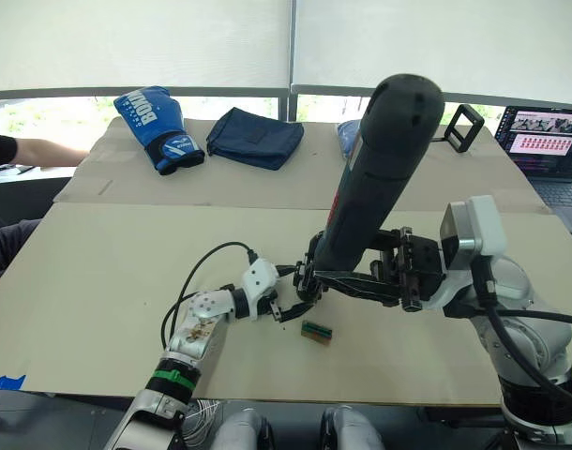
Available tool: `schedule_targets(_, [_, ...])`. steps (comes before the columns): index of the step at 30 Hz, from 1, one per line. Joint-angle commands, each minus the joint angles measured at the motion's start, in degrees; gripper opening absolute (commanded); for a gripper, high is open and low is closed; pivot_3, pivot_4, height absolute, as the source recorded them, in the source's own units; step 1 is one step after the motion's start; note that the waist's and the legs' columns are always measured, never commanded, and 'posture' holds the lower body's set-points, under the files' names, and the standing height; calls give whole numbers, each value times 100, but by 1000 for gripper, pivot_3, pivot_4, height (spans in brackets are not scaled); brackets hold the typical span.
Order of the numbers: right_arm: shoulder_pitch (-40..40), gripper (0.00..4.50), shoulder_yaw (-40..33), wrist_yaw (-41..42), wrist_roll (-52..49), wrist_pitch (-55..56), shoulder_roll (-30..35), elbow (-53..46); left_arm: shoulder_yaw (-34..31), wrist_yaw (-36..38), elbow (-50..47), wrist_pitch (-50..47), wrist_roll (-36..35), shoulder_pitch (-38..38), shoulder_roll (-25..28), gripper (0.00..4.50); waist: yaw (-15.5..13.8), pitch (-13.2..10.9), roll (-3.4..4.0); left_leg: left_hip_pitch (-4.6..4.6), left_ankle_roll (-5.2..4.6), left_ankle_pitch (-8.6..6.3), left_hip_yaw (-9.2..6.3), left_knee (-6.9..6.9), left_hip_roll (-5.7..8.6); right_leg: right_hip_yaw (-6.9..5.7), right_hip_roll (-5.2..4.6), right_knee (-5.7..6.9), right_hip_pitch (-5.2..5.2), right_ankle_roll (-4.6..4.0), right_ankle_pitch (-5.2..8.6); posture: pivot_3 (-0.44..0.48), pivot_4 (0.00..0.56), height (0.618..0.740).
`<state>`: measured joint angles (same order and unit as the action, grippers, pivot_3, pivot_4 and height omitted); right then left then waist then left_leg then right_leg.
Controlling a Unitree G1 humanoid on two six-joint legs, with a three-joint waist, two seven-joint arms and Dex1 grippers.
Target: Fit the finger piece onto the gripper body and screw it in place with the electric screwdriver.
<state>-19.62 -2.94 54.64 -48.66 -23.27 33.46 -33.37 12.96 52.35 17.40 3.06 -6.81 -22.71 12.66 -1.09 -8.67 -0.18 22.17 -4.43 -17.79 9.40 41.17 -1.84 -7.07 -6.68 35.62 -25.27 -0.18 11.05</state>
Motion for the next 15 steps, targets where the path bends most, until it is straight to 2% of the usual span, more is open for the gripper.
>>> schedule_targets(1, [-76, 1914, -241, -41, -237, 42, 59, -261, 104, 75, -233, -234, -46, -98, 7, 4453, 36, 0, 0, 1, 0, 0, 0, 1, 0, 0, 1, -1, 0, 0, 0, 0, 150, 740])
schedule_targets(15, [-137, 1914, -195, -163, -213, 30, 78, -261, 61, -88, -350, -470, 39, -82, 233, 4453, 41, -1, -1, 0, 2, 1, -2, 0, -2, 1, 4, 0, -2, 0, 0, 0, 150, 740])
